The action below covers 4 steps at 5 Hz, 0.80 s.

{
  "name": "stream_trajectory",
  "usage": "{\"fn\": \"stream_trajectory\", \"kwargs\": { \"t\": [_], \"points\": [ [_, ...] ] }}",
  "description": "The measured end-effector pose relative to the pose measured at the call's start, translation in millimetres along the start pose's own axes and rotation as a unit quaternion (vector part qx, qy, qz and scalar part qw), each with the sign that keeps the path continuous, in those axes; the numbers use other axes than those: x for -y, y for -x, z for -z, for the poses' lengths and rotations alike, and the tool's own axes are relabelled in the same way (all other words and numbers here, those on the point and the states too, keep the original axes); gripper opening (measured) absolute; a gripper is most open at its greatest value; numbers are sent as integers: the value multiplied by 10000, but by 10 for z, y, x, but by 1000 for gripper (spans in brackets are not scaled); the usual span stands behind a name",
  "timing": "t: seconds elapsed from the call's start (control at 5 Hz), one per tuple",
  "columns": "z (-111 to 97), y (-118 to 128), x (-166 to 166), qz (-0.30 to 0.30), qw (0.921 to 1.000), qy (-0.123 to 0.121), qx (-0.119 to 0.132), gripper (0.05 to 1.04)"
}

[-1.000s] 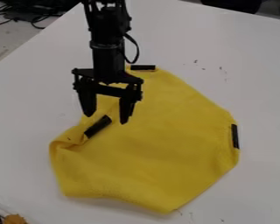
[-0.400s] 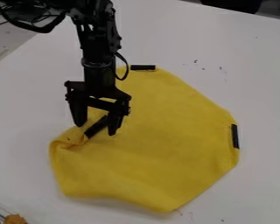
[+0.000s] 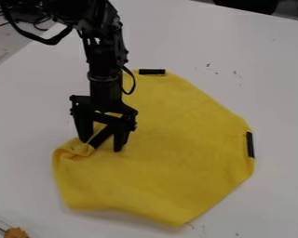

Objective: Unfold the cloth from left to bottom left

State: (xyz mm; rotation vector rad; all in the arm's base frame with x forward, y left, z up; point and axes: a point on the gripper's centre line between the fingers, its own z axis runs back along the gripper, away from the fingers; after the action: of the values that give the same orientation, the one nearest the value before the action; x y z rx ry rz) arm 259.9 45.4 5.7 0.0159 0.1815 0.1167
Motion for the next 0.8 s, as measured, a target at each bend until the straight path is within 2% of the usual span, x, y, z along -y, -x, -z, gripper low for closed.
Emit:
{"fn": "stream_trajectory", "kwargs": {
  "t": [0.2, 0.6, 0.8],
  "points": [
    [9, -15, -7, -3, 10000, -4, -46, 945],
    [11, -27, -42, -132, 9999, 56, -2, 371],
    [9, -26, -52, -155, 9998, 122, -9, 182]
  ]
}}
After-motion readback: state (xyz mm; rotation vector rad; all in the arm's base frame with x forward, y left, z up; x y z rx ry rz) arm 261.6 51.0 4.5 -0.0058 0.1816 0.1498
